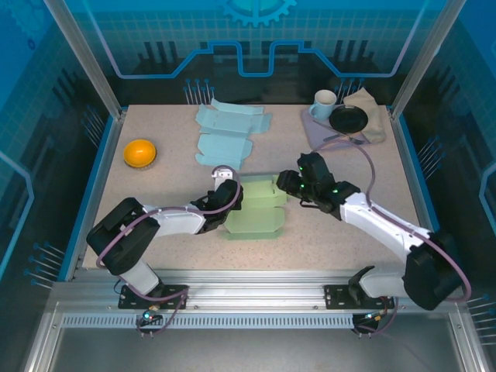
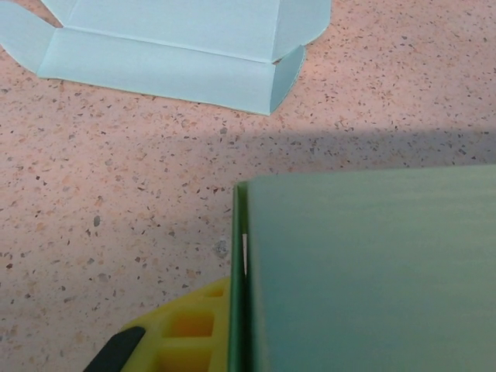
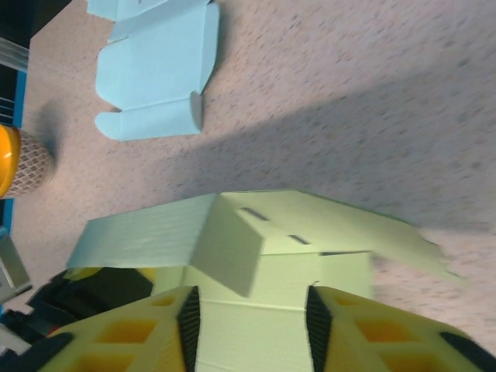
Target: Fold the paper box
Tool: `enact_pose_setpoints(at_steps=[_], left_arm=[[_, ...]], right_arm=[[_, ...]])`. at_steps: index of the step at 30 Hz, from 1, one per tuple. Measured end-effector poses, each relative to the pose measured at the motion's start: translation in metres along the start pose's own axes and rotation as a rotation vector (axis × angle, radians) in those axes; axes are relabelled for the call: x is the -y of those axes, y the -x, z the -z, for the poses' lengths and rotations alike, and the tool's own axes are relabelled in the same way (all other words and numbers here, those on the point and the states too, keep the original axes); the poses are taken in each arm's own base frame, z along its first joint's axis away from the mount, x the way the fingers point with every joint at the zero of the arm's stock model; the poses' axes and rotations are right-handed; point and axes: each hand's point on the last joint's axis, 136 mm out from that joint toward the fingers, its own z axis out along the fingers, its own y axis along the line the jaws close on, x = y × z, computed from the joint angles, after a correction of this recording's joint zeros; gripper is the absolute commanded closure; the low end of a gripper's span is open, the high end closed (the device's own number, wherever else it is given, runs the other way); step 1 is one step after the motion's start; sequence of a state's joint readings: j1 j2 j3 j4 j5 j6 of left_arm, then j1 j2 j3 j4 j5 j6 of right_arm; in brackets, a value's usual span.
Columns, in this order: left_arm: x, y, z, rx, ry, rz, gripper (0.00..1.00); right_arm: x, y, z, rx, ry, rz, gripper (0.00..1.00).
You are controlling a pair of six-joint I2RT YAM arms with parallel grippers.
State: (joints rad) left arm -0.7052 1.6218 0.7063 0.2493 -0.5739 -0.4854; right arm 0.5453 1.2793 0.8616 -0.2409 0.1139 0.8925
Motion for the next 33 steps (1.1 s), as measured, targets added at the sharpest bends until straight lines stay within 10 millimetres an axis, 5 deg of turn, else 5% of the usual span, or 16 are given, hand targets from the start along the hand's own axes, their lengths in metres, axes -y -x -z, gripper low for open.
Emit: enact_pose_setpoints(at_steps=[6, 16, 22, 33], left_arm=[[-0.003, -0.005, 0.000, -0.030, 0.019, 0.016, 1.00], [-0.002, -0.002, 0.002, -0.064, 0.044, 0.050, 1.00], [-0.005, -0.006, 0.003, -0.079, 0.056, 0.063, 1.00], [-0.006, -0.007, 0.003, -0.086, 0.059, 0.064, 1.00]], right_arm=[[0.044, -0.008, -0.019, -0.038, -0.109, 0.062, 0.74], [0.055, -0.027, -0.055, -0.101, -0.115, 0.108, 0.73], [0.051, -0.036, -0.071, -0.141, -0.070, 0.105, 0.74], [0.011, -0.055, -0.074, -0.185, 0.069, 0.101, 0.80]])
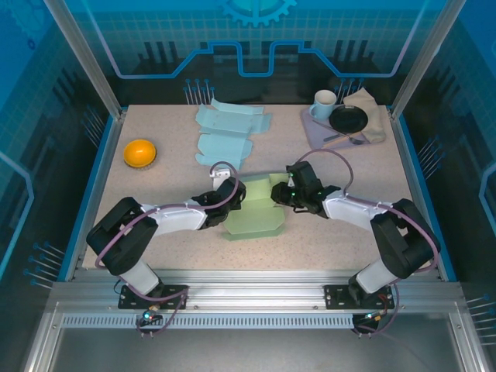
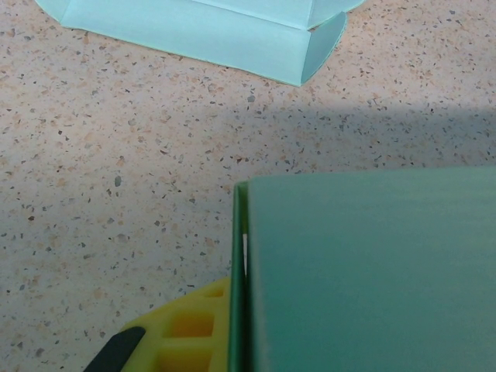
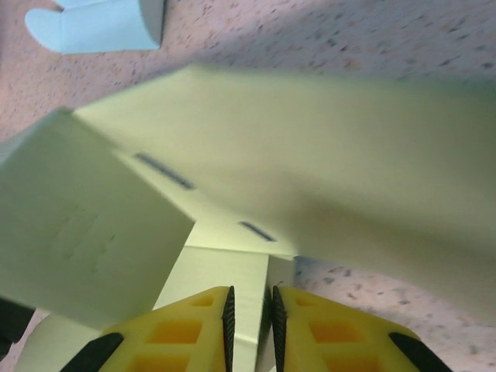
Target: Fold the paper box
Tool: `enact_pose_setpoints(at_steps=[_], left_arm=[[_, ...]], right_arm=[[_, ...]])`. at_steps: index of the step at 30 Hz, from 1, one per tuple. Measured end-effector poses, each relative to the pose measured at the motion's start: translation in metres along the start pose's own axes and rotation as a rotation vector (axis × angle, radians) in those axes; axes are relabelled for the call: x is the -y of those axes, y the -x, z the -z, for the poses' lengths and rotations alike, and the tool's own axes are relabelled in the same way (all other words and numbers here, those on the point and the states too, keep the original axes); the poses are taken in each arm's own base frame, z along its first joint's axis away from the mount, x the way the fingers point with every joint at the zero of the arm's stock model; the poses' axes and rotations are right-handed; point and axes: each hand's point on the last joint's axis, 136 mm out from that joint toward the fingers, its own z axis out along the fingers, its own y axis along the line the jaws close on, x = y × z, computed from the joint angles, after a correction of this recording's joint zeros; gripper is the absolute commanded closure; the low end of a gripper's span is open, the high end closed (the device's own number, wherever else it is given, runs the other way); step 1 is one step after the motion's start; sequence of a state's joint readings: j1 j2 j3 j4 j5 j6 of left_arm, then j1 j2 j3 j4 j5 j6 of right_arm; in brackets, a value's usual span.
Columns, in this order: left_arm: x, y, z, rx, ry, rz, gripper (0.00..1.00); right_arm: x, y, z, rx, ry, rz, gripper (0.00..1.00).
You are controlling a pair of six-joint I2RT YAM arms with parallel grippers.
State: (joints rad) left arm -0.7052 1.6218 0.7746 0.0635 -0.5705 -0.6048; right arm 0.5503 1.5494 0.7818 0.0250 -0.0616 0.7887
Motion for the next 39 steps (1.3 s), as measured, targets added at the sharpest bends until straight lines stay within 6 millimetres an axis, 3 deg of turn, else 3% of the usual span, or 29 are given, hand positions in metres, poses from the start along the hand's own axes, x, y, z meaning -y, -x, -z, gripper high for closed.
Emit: enact_pose_setpoints(at_steps=[10, 16, 20, 25, 29, 33, 35, 39], left_arm=[[-0.002, -0.002, 0.000, -0.007, 0.008, 0.002, 1.00], [-0.003, -0.002, 0.000, -0.008, 0.010, 0.013, 1.00], [0.000, -0.002, 0.000, -0.011, -0.003, 0.023, 1.00], [0.000, -0.002, 0.000, -0.008, -0.004, 0.013, 1.00], [0.000, -0.001, -0.001, 0.013, -0.007, -0.034, 1.00], [0.000, 0.002, 0.000, 0.042, -0.027, -0.100, 1.00], [0.000, 0.003, 0.001, 0.059, -0.042, -0.129, 1.00], [0.002, 0.007, 0.009, 0.110, -0.089, -0.174, 1.00]], right_arm=[[-0.008, -0.022, -0.027, -0.034, -0.024, 0.008, 0.83], [-0.011, -0.030, -0.037, -0.027, -0.023, 0.001, 0.76], [-0.012, -0.031, -0.031, -0.022, -0.007, 0.001, 0.70], [-0.020, -0.011, 0.012, 0.007, 0.016, 0.093, 0.60], [-0.028, 0.029, 0.063, 0.077, 0.023, 0.245, 0.53], [-0.036, 0.071, 0.110, 0.166, 0.000, 0.526, 0.49], [-0.030, 0.083, 0.123, 0.182, -0.021, 0.682, 0.47], [0.013, 0.087, 0.126, 0.141, -0.042, 0.976, 0.44]])
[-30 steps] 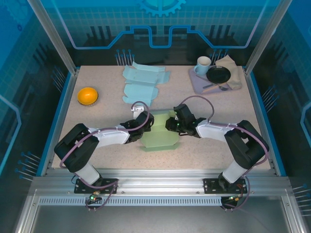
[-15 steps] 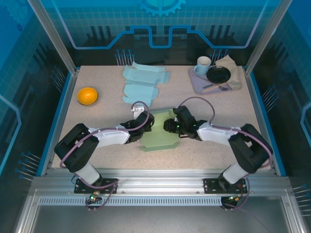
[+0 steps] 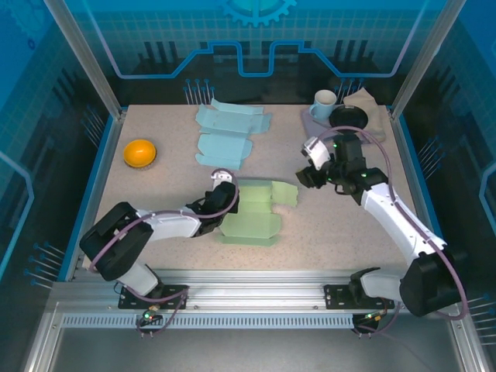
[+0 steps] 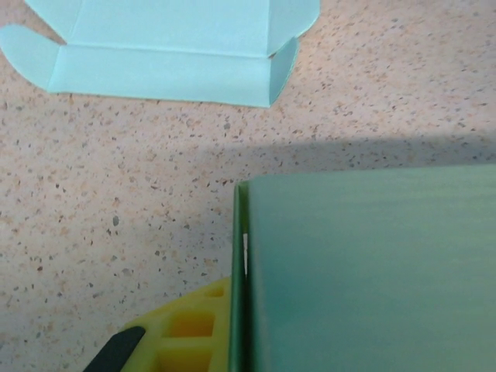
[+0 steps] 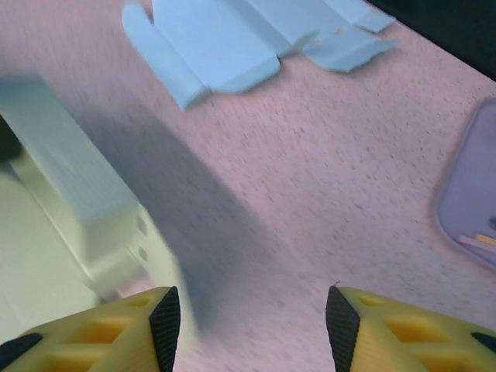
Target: Fold the paper box
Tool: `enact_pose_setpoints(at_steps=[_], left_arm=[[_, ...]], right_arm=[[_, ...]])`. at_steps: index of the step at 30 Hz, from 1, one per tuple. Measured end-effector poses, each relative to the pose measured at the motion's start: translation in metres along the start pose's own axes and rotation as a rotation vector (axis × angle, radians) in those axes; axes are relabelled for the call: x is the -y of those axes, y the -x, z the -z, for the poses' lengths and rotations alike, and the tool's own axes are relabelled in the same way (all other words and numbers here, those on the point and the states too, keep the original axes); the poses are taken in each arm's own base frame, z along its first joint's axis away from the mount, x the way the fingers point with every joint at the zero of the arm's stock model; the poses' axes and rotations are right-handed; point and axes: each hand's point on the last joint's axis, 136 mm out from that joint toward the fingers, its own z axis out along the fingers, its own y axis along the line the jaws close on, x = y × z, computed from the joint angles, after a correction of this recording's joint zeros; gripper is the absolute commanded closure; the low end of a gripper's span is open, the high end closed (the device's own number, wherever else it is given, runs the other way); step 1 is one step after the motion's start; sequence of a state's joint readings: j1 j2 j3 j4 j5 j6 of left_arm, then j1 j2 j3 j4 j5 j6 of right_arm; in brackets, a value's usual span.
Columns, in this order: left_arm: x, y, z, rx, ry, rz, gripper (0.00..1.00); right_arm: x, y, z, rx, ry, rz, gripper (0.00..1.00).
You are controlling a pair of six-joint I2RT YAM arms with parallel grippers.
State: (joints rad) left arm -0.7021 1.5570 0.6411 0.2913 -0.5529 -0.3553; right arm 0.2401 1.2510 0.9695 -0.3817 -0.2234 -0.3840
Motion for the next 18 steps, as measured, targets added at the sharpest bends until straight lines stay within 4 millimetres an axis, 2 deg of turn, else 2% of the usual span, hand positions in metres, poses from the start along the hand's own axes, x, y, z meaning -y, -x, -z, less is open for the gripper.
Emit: enact_pose_setpoints(at_steps=[4, 10, 14, 18], left_arm=[[0.002, 0.003, 0.003, 0.051, -0.035, -0.038, 1.00], [0.008, 0.007, 0.004, 0.090, -0.078, -0.073, 1.00], [0.006, 0.010, 0.003, 0.100, -0.074, -0.088, 1.00], [0.007, 0.012, 0.004, 0.107, -0.080, -0.083, 1.00]], right_arm=[[-0.007, -0.046, -0.014, -0.054, 0.096, 0.210, 0.44], [-0.024, -0.078, -0.049, -0.121, 0.238, 0.374, 0.45], [-0.046, -0.085, -0.063, -0.139, 0.316, 0.446, 0.45], [-0.065, -0.078, -0.069, -0.107, 0.361, 0.481, 0.46]])
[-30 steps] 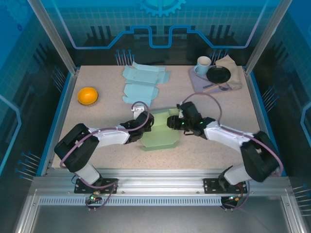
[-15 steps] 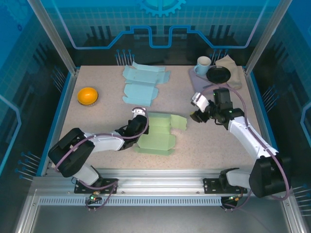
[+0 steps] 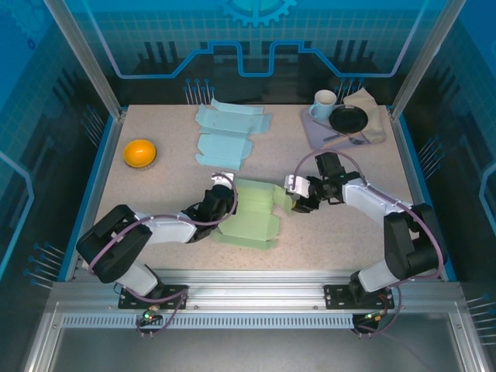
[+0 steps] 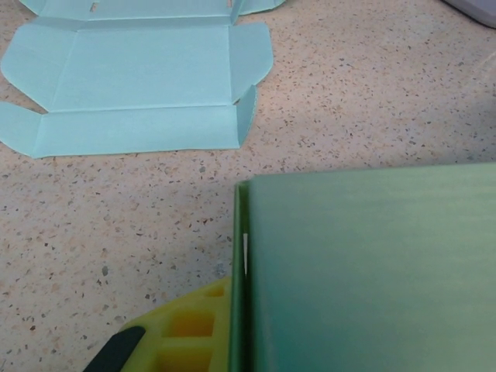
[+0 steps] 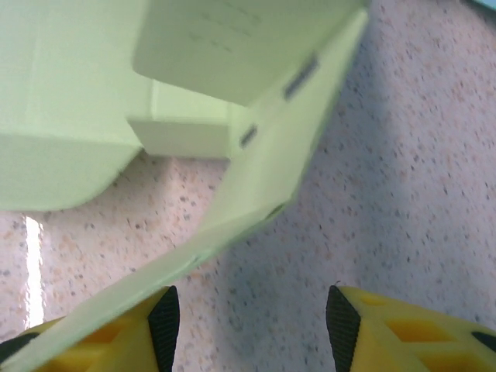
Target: Fold the paper box
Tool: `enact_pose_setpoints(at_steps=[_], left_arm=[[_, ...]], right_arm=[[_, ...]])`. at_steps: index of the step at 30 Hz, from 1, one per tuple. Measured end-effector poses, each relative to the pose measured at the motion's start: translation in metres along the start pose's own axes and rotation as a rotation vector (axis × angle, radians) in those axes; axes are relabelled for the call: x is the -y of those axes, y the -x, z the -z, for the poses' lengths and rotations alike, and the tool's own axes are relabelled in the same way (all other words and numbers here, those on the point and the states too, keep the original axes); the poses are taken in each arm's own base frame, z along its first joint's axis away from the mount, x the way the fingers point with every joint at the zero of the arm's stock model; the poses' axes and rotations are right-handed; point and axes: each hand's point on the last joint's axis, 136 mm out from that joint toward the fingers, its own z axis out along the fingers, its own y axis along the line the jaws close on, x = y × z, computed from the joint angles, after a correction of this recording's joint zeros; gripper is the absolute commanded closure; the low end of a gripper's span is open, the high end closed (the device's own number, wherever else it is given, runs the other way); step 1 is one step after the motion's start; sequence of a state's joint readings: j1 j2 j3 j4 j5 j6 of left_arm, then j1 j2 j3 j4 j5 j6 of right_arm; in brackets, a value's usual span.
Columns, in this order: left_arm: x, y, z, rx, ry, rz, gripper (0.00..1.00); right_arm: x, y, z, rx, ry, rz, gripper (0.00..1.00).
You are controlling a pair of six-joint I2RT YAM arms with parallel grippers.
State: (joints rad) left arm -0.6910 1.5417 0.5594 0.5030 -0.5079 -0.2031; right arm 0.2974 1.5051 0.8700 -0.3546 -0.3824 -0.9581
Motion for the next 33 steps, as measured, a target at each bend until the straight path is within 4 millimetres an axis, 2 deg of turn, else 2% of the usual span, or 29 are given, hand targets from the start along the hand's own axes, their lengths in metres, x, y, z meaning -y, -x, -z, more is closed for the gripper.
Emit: enact_pose_setpoints(at_steps=[5, 13, 25, 33], left_arm=[[0.001, -0.001, 0.000, -0.003, -0.008, 0.006, 1.00], [0.003, -0.003, -0.002, -0.013, -0.015, 0.019, 1.00], [0.004, -0.003, -0.006, -0.036, -0.002, 0.052, 1.00], [0.005, -0.002, -0.010, -0.046, 0.007, 0.079, 1.00]], right_arm=[[-0.002, 0.010, -0.005, 0.037, 0.004, -0.004, 0.49], [-0.002, 0.020, -0.013, 0.059, 0.000, -0.047, 0.49], [-0.007, 0.040, -0.015, 0.075, 0.060, -0.121, 0.41], [-0.003, 0.049, -0.018, 0.017, 0.101, -0.258, 0.36]])
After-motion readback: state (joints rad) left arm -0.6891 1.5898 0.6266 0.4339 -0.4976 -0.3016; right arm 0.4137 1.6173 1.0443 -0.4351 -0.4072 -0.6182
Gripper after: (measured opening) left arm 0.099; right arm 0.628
